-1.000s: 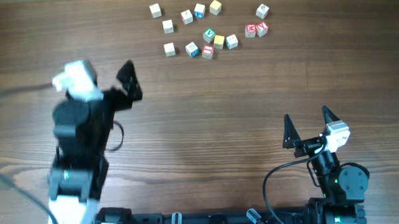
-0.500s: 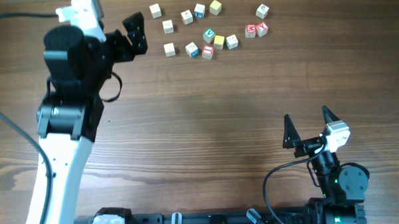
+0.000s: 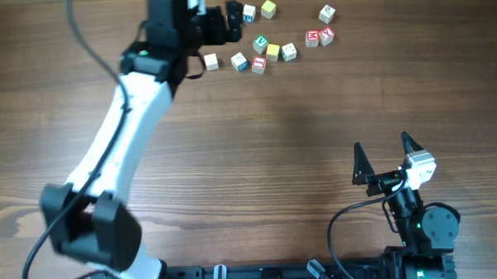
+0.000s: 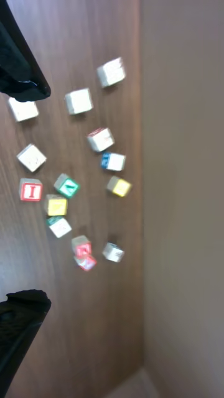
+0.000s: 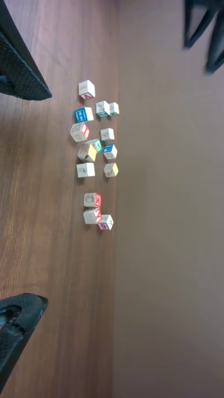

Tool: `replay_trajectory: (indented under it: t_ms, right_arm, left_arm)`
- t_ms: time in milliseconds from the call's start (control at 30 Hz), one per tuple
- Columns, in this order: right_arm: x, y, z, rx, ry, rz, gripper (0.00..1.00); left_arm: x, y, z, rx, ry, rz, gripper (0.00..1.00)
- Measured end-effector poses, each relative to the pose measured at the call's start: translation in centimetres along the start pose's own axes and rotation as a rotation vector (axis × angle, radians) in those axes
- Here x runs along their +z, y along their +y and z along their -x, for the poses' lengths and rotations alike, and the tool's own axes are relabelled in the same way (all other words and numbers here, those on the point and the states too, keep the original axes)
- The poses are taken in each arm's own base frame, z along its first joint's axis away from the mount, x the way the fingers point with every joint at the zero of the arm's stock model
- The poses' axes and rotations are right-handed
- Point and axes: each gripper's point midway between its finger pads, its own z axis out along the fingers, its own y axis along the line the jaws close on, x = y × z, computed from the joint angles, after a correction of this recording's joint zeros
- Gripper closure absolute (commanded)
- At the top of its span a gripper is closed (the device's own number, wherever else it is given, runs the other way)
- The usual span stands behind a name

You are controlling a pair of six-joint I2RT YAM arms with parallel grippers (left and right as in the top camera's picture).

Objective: Form a circle
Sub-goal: 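Reach the left gripper to a white block at the cluster's left edge, then grasp the white block with the left gripper and carry it toward the front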

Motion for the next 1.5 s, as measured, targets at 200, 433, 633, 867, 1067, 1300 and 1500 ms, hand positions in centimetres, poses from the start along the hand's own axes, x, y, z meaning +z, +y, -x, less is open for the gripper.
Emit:
replay_trajectory:
  t_ms: [200,433,633,867,1067,1300,1500]
  right_arm:
    - [0.0,0.0,0.0,0.000,0.000,0.000,0.00]
    - [0.0,0.0,0.0,0.000,0.000,0.000,0.00]
    - [0.0,0.0,0.0,0.000,0.000,0.000,0.00]
    - [0.0,0.0,0.0,0.000,0.000,0.000,0.00]
    - [0.0,0.0,0.0,0.000,0.000,0.000,0.00]
    - [0.0,0.0,0.0,0.000,0.000,0.000,0.00]
    - [0.0,0.0,0.0,0.000,0.000,0.000,0.00]
  left_arm:
    - [5.3,-1.1,-5.5,0.013,0.129,-0.012,0.00]
    - [12.2,1.8,-11.7,-0.164,0.202,0.092,0.01]
    - [15.5,4.0,-14.4,-0.298,0.183,0.165,0.09]
    - [16.6,5.8,-16.3,-0.400,0.179,0.242,0.24]
    - [17.1,5.9,-16.9,-0.426,0.177,0.258,0.61]
    - [16.9,6.0,-16.8,-0.427,0.188,0.269,0.79]
    - [13.0,7.0,-17.3,-0.320,0.319,0.336,0.82]
